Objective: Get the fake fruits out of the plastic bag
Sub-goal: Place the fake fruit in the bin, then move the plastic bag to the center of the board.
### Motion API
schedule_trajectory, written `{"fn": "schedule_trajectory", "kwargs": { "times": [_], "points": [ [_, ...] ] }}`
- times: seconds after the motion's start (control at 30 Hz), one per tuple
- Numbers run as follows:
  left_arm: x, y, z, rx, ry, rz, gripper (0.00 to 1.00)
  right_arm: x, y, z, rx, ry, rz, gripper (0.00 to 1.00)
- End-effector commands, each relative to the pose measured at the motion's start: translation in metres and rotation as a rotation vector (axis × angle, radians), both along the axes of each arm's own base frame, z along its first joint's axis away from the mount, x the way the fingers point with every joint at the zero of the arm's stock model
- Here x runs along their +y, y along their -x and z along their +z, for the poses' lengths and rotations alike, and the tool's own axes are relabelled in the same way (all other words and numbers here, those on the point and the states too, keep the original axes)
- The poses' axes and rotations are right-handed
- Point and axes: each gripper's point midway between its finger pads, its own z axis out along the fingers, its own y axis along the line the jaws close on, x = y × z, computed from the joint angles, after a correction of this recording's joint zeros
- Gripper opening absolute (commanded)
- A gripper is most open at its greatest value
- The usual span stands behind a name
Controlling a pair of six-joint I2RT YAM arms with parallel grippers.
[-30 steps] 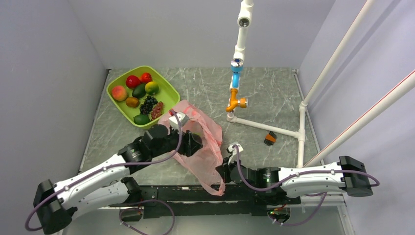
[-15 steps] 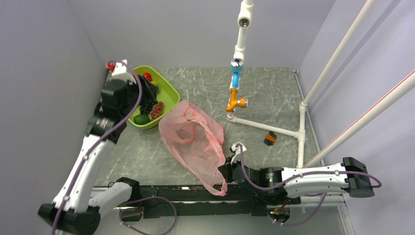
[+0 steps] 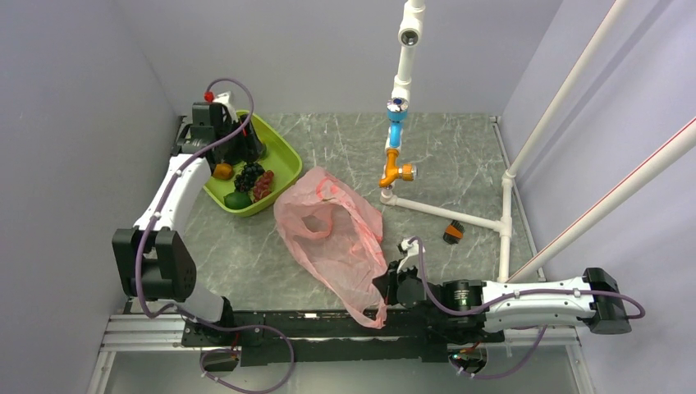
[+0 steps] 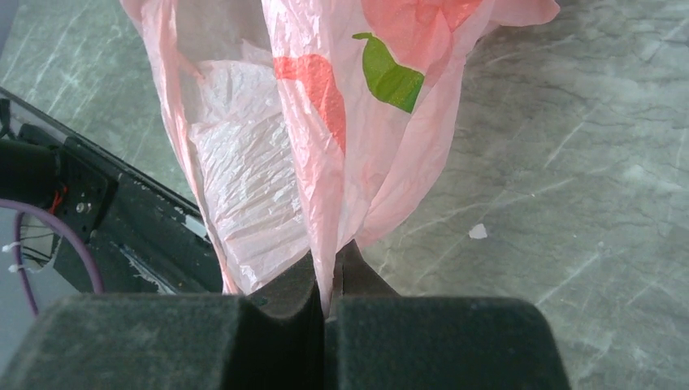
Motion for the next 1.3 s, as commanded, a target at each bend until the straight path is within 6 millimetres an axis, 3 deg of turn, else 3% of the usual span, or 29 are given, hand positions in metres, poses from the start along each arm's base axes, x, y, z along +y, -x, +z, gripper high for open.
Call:
{"fn": "schedule_trajectory", "kwargs": {
  "times": [0.0,0.13,0.17,0.2,0.27,0.3,0.53,0.83,0.97,1.1,1.27],
  "points": [
    [-0.016,-0.012,0.014,-0.093,0.082,-0.154,0.38,-0.009,-0.005,0.000,0.002,0.013,-0.057,0.00],
    [-0.014,-0.017,0.005,-0.081,0.090,-0.149,0.50,-0.005,-0.005,0.004,0.001,0.021,-0.053,0.00],
    [-0.014,-0.018,0.000,-0.065,0.093,-0.147,0.58,-0.003,-0.005,0.006,0.001,0.021,-0.049,0.00],
    [-0.004,-0.021,-0.004,-0.051,0.093,-0.125,0.77,-0.001,-0.005,0.008,0.000,0.023,-0.044,0.00],
    [0.004,-0.024,-0.013,-0.023,0.088,-0.107,0.97,0.005,-0.004,0.011,0.001,0.023,-0.030,0.00],
    [0.007,-0.025,-0.016,-0.013,0.084,-0.096,0.99,0.007,-0.003,0.013,0.000,0.026,-0.024,0.00],
    [0.002,-0.016,-0.005,-0.048,0.103,-0.135,0.98,0.018,0.000,0.018,0.008,0.031,0.001,0.00],
    [-0.039,0.008,0.009,-0.105,0.102,-0.300,0.95,0.008,-0.003,0.024,0.015,0.023,-0.037,0.00],
    [-0.053,0.021,0.013,-0.126,0.028,-0.332,0.95,-0.010,-0.014,0.042,-0.022,0.076,-0.106,0.00],
    [-0.057,0.031,0.018,-0.151,-0.044,-0.333,0.97,-0.051,-0.029,0.068,-0.052,0.188,-0.276,0.00],
    [-0.055,0.036,0.026,-0.178,-0.080,-0.311,0.97,-0.089,-0.045,0.122,-0.100,0.239,-0.452,0.00]
  ]
}}
